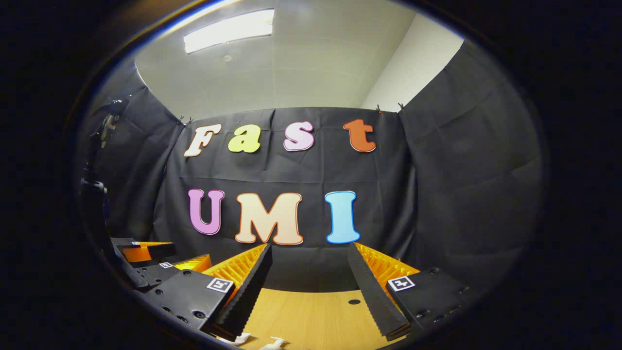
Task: First open the suitcase, pack the skin care products into it, and then close the suitcase.
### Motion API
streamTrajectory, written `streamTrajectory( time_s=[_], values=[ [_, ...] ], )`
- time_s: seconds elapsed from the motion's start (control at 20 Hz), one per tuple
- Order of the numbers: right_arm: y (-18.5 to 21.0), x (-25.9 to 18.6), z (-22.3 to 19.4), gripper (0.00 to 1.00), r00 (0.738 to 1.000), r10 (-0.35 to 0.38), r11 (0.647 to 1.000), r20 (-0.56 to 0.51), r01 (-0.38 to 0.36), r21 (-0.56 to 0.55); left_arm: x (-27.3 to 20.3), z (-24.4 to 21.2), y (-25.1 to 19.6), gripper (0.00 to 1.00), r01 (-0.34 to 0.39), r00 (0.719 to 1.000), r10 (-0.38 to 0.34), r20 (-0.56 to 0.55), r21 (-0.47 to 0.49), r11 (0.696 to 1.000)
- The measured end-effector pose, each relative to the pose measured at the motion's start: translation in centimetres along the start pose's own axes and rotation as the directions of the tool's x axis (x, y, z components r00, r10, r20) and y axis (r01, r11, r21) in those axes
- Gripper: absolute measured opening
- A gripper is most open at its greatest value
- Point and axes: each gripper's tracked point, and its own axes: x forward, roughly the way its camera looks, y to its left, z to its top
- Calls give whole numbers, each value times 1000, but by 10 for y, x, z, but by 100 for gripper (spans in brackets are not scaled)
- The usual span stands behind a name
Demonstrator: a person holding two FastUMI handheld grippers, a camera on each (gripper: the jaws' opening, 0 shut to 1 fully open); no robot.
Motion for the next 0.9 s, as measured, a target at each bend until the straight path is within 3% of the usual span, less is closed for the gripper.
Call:
streamTrajectory(
  time_s=[0.2,0.5,0.7,0.9],
  values=[
    [13,1,-17,99,998,47,999,-32,-46,13,-3,-15,5,94,-6,999,6,-33,4,1000],
    [1,3,-42,100,994,39,999,-106,-39,4,-4,-80,8,94,-10,983,18,-181,46,999],
    [-5,4,-59,99,986,24,1000,-168,-27,-13,-2,-132,28,95,-39,952,56,-302,62,997],
    [-2,2,-75,99,975,11,999,-220,-21,-43,1,-183,54,96,-54,902,88,-423,90,994]
  ],
)
